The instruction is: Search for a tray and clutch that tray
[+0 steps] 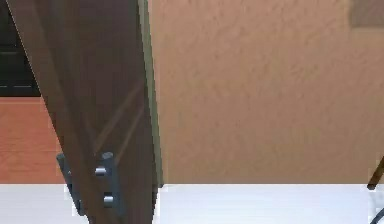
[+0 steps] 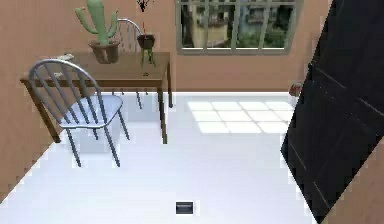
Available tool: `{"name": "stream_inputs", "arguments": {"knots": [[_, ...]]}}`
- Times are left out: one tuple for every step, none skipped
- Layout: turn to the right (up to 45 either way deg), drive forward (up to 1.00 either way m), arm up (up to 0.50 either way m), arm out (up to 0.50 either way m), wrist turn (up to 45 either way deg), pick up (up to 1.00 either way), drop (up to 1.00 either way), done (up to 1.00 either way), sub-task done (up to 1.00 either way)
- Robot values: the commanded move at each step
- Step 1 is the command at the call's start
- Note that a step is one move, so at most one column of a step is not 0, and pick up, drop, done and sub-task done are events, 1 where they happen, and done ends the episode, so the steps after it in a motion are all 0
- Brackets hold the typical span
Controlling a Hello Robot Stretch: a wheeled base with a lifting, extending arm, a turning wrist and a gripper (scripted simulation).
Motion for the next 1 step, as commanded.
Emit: {"name": "stream_inputs", "arguments": {"knots": [[-45.0, 0.0, 0.0, 0.0, 0.0, 0.0, 0.0, 0.0, 0.0]]}}
